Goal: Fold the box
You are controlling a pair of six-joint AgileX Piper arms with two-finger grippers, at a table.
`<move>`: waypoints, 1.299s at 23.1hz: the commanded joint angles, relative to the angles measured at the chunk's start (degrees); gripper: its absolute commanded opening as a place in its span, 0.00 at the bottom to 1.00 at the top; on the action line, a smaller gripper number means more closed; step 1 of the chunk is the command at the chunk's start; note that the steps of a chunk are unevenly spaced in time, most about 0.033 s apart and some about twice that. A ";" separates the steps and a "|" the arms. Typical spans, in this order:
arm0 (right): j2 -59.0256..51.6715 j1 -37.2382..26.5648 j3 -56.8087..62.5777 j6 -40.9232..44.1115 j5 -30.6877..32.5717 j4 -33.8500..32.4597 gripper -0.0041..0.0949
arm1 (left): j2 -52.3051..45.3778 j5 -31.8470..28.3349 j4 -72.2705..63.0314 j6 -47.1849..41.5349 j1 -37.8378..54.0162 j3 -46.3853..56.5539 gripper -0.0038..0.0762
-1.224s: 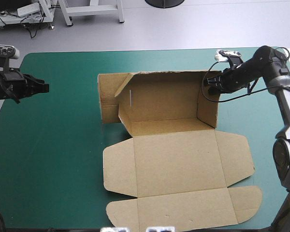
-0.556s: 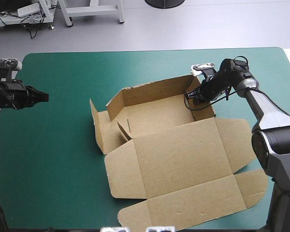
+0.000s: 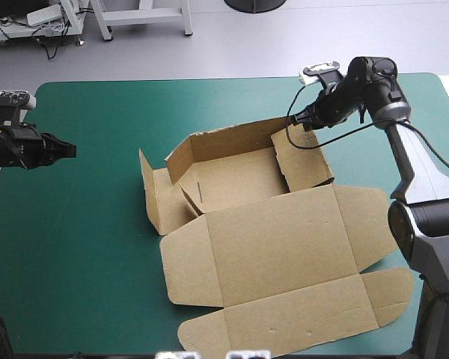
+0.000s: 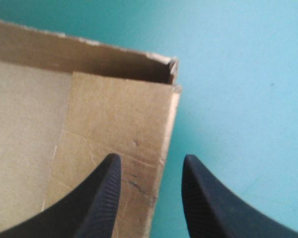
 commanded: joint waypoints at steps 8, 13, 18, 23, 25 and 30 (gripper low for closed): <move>-12.05 -0.23 0.38 5.73 1.51 3.12 0.43 | -1.58 -1.81 -5.37 0.37 0.00 -1.50 0.05; -15.51 -0.23 14.72 0.09 0.75 2.14 0.48 | -1.58 -1.56 -5.60 0.73 0.00 -1.50 0.05; -11.78 -0.23 14.85 -0.83 0.82 1.20 0.48 | -1.58 -0.90 -5.60 0.73 0.00 -1.50 0.05; -6.46 -0.23 14.85 -0.36 -0.08 3.08 0.47 | -1.58 -0.62 -5.60 0.73 0.00 -1.50 0.05; -4.75 -0.23 14.85 -0.36 -0.08 3.60 0.40 | -1.58 -0.62 -5.60 0.73 0.00 -1.50 0.05; -2.23 -0.23 14.85 0.07 -0.82 5.59 0.04 | -1.58 -0.70 -5.60 0.73 0.00 -1.50 0.05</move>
